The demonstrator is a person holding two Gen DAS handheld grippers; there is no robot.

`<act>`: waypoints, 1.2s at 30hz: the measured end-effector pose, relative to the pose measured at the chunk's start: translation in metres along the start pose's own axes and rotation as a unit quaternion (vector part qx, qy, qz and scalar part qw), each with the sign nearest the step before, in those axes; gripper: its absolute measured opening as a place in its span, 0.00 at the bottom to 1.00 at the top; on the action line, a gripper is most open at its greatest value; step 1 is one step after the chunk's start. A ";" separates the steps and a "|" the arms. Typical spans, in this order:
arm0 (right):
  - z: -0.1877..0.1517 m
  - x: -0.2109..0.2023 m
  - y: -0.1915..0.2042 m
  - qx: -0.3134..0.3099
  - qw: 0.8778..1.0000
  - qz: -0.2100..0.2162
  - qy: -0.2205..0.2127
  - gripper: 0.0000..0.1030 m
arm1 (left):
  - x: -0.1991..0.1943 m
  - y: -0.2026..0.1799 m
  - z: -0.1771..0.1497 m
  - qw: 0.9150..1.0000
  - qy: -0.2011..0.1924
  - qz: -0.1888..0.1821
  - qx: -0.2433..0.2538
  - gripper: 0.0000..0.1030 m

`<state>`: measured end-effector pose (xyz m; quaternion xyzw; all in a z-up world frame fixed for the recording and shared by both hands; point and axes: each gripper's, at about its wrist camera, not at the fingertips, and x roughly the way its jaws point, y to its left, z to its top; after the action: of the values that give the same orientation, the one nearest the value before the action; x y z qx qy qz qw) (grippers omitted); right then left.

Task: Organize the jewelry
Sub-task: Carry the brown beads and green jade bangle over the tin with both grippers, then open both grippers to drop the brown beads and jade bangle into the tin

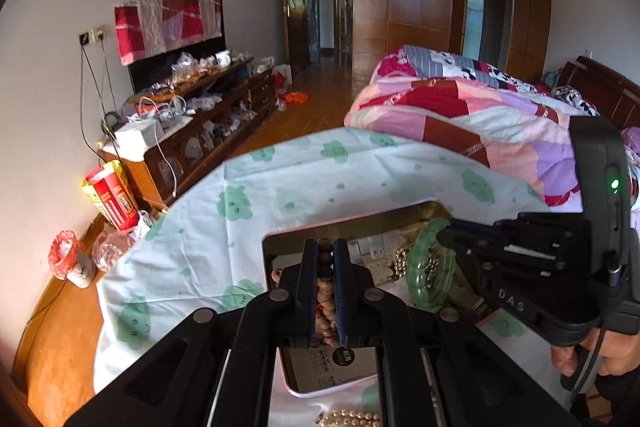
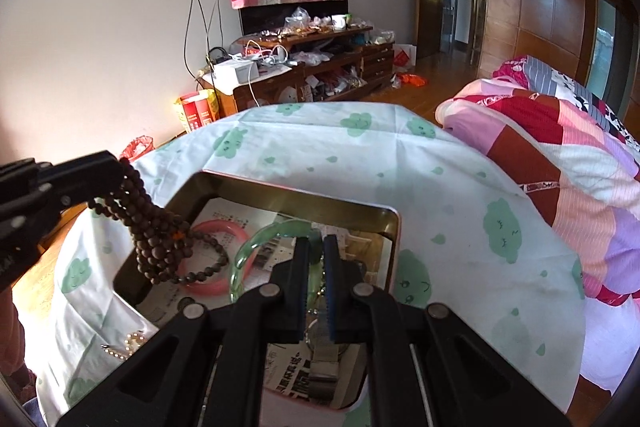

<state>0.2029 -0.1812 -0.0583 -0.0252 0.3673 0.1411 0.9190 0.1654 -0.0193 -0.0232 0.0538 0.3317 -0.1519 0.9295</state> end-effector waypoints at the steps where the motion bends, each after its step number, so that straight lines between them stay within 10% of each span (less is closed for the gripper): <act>1: -0.001 0.002 -0.001 0.000 1.000 -0.002 0.001 0.09 | 0.004 0.000 -0.002 1.000 0.006 0.000 0.001 0.07; 4: -0.004 0.007 -0.003 0.000 1.000 -0.004 0.003 0.21 | 0.013 -0.002 -0.007 0.999 0.025 0.021 0.007 0.11; 8: -0.012 0.003 -0.006 0.002 1.000 -0.017 -0.005 0.62 | -0.003 0.000 -0.017 0.998 -0.001 0.058 0.002 0.68; 23: -0.096 -0.061 -0.010 0.021 0.999 -0.024 0.020 0.62 | -0.047 -0.005 -0.108 0.995 0.021 0.092 -0.018 0.69; 36: -0.127 -0.058 0.012 0.004 0.998 0.000 0.061 0.55 | -0.025 -0.015 -0.125 0.996 0.059 0.061 -0.011 0.69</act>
<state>0.0748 -0.2031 -0.1106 -0.0297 0.4234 0.1380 0.8949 0.0672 -0.0017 -0.1038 0.0724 0.3840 -0.0882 0.9163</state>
